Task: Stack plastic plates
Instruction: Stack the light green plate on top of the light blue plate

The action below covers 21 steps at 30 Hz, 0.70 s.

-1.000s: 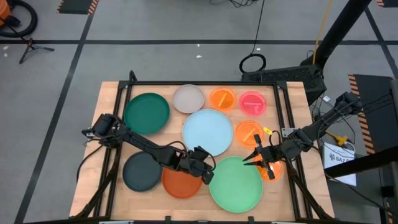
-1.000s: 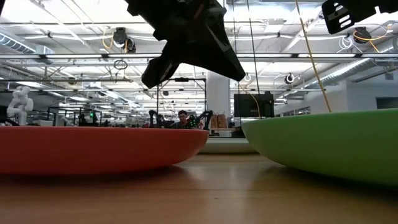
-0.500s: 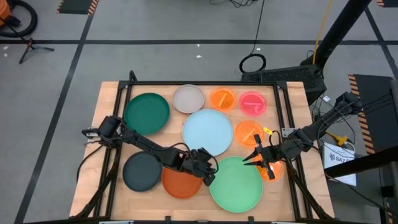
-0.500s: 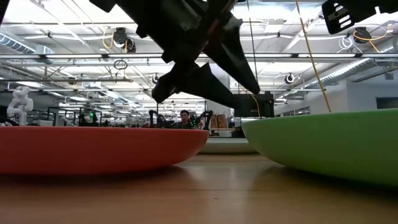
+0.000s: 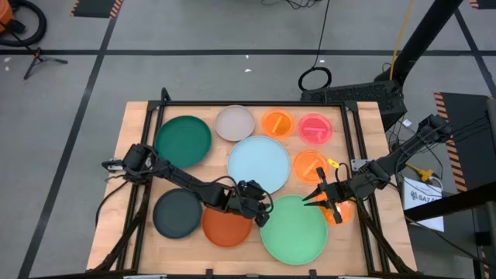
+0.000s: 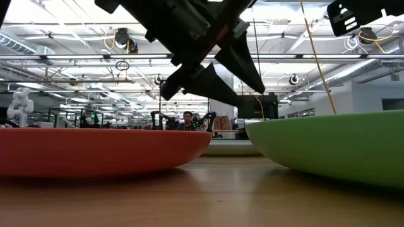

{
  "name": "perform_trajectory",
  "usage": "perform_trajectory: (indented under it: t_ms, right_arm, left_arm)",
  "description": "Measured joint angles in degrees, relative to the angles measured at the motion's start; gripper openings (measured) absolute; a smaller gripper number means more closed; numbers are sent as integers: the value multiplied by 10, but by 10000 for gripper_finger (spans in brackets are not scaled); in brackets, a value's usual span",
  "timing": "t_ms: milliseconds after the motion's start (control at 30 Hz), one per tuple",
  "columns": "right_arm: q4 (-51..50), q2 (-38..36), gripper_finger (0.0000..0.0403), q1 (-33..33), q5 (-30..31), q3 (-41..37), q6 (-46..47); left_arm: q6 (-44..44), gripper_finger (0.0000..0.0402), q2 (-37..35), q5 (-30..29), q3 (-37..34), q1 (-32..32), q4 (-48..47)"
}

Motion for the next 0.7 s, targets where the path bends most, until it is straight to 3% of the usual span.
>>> perform_trajectory:
  t_ms: [467,700]
  right_arm:
    - [-4,0,57,0,1,0,0]
    - [-3,0,57,0,1,0,1]
  left_arm:
    - [2,184,42,-13,28,-15,10]
    - [18,184,89,-26,104,-18,-78]
